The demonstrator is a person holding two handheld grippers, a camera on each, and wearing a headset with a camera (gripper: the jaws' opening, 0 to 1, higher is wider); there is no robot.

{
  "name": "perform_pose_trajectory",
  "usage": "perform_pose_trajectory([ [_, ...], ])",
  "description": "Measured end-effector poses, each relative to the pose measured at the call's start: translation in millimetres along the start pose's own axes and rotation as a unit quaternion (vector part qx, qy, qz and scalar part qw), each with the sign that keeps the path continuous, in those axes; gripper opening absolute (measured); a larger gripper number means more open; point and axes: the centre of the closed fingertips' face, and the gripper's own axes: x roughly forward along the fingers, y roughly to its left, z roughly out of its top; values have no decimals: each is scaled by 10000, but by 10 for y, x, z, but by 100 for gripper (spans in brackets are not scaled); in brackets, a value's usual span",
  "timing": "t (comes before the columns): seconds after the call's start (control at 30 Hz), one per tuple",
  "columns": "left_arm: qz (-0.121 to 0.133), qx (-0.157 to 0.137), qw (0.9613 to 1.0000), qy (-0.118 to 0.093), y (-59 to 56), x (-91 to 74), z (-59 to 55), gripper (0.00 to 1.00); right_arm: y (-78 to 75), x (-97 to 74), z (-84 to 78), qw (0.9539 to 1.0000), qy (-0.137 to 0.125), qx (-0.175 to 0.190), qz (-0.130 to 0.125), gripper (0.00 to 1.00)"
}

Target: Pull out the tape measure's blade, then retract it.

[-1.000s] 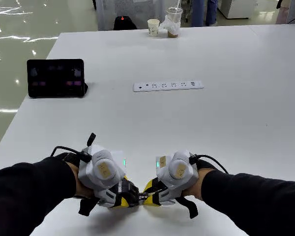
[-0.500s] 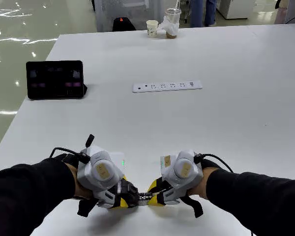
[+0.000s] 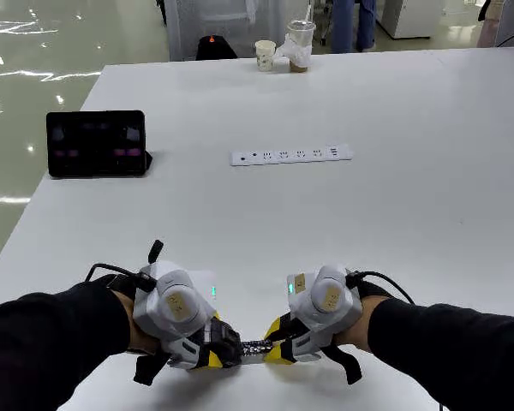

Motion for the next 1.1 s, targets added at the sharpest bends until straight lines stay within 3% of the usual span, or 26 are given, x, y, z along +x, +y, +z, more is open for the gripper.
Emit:
perform_pose_trajectory([
  [1.1, -5, -24, 10000, 27, 1, 9, -2, 32, -32, -173, -170, 9999, 134, -13, -17, 11],
])
